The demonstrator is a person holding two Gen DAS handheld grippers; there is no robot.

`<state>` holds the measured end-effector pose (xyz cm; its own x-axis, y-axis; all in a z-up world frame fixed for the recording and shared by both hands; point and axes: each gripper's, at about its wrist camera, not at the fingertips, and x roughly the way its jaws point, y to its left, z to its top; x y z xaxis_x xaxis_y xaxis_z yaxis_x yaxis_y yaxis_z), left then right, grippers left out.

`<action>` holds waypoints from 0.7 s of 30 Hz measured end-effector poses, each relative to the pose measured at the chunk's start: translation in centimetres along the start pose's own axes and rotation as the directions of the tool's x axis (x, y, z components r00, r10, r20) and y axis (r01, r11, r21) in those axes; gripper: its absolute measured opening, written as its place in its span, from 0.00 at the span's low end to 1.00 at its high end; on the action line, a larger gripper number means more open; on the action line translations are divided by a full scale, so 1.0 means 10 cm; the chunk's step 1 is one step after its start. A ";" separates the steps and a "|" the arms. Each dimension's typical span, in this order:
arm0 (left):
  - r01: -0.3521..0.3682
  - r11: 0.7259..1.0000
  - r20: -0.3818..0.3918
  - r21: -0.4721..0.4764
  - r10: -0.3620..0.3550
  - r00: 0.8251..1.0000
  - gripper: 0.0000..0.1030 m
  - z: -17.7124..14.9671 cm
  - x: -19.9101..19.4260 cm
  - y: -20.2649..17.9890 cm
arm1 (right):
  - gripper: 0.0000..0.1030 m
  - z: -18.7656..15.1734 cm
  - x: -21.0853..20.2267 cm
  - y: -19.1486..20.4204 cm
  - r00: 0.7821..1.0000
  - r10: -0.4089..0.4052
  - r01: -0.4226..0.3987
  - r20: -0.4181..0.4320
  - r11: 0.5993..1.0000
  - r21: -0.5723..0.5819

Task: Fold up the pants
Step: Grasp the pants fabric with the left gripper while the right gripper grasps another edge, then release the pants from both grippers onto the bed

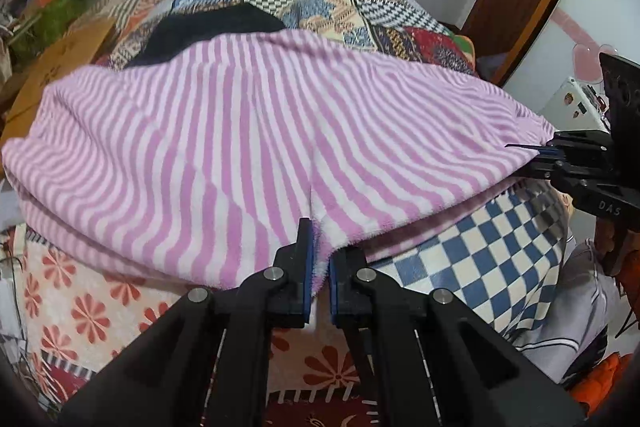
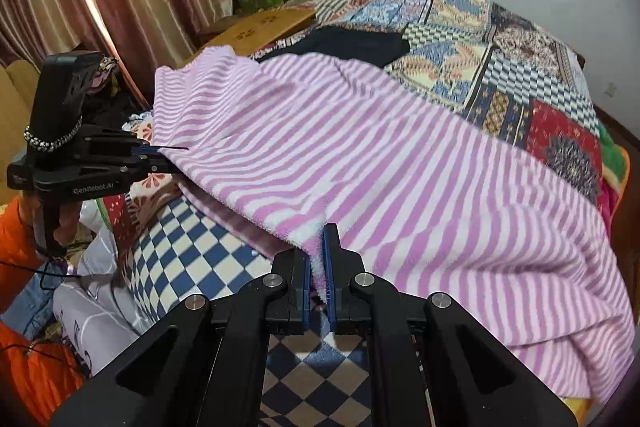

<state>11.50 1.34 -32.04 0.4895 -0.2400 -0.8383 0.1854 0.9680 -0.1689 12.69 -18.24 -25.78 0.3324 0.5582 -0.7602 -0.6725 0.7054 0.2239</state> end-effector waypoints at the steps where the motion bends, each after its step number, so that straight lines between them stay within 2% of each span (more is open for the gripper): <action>1: -0.002 1.000 -0.002 -0.004 0.002 1.000 0.06 -0.01 0.01 0.00 | 0.07 -0.01 0.01 -0.01 1.000 0.004 -0.004 -0.001 1.000 0.006; 4: -0.005 1.000 -0.002 -0.020 0.005 1.000 0.09 -0.04 0.01 0.00 | 0.09 -0.02 0.02 -0.03 1.000 0.018 -0.018 -0.012 1.000 0.026; 5: -0.006 1.000 -0.003 -0.026 0.006 1.000 0.13 -0.05 0.00 0.01 | 0.10 -0.02 0.01 -0.03 1.000 0.018 -0.018 -0.015 0.999 0.031; 6: -0.004 1.000 -0.004 -0.030 0.004 1.000 0.15 -0.05 -0.02 0.01 | 0.15 -0.02 0.00 -0.04 0.999 0.032 -0.031 -0.019 0.999 0.041; 8: 0.009 0.999 -0.007 -0.037 -0.010 1.000 0.30 -0.05 -0.08 0.01 | 0.26 -0.03 -0.02 -0.05 0.998 0.055 -0.054 -0.021 0.997 0.058; 9: 0.017 0.999 -0.005 -0.031 -0.017 1.000 0.32 -0.05 -0.14 0.00 | 0.31 -0.04 -0.04 -0.05 0.998 0.059 -0.057 -0.020 0.996 0.062; 14: 0.023 1.000 0.041 -0.002 -0.023 0.999 0.37 0.08 -0.43 -0.08 | 0.33 -0.11 -0.26 -0.12 0.999 0.038 -0.040 0.021 0.996 0.077; 18: 0.019 1.000 0.085 0.001 -0.019 0.996 0.41 0.35 -0.58 -0.18 | 0.34 -0.16 -0.56 -0.35 0.995 -0.025 0.012 0.092 0.991 0.135; 21: 0.001 1.000 0.097 0.024 -0.004 0.995 0.43 0.60 -0.54 -0.29 | 0.39 -0.25 -0.86 -0.62 0.982 -0.115 0.084 0.149 0.977 0.195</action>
<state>13.39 -0.59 -23.89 0.5694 -0.2494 -0.7833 0.2063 0.9657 -0.1575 12.34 -28.52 -22.14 0.5023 0.5328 -0.6811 -0.5001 0.8216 0.2738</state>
